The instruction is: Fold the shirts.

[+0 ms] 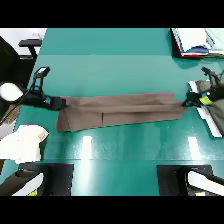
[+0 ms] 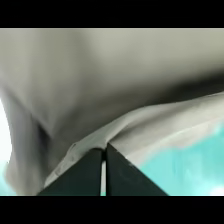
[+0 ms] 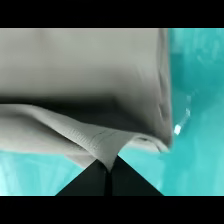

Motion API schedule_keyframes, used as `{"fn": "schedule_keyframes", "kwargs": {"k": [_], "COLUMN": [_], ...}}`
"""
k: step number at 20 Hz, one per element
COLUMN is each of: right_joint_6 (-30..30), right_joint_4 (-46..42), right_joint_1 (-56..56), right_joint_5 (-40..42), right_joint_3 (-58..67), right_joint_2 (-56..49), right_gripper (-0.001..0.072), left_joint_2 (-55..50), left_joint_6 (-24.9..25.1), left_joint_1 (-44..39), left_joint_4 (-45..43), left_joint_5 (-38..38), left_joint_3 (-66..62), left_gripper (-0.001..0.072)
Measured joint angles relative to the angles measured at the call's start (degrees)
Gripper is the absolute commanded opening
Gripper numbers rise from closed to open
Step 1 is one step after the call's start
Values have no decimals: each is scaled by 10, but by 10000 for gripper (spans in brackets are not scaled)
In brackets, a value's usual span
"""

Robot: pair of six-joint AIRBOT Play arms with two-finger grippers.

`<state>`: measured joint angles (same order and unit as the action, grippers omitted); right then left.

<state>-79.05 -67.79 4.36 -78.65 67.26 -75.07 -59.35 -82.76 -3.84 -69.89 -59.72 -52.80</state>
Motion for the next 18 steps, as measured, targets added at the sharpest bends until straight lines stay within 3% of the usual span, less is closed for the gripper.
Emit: {"fn": "schedule_keyframes", "kwargs": {"k": [1,2,3,4,9,11,12,18], "right_joint_6": [0,0,-1,0,14,27,33,62], "right_joint_4": [15,30,43,57,87,90,92,99], "right_joint_1": [-7,-12,-16,-18,5,33,50,126], "right_joint_5": [7,12,14,18,8,-1,-3,-9], "right_joint_3": [22,44,66,87,136,120,106,29], "right_joint_2": [-26,-51,-74,-93,-132,-127,-124,-140], "right_gripper": [14,48,251,406,414,586,602,602], "left_joint_2": [-24,-47,-63,-76,-99,-101,-101,-104], "left_joint_6": [1,2,3,3,3,2,2,5], "left_joint_1": [0,0,0,0,0,0,0,-5], "left_joint_4": [-1,-1,1,3,11,19,28,113], "left_joint_5": [22,39,54,64,69,53,46,44], "left_joint_3": [-9,-17,-22,-27,-56,-66,-70,-76], "left_gripper": [110,383,560,548,544,146,32,24]}}
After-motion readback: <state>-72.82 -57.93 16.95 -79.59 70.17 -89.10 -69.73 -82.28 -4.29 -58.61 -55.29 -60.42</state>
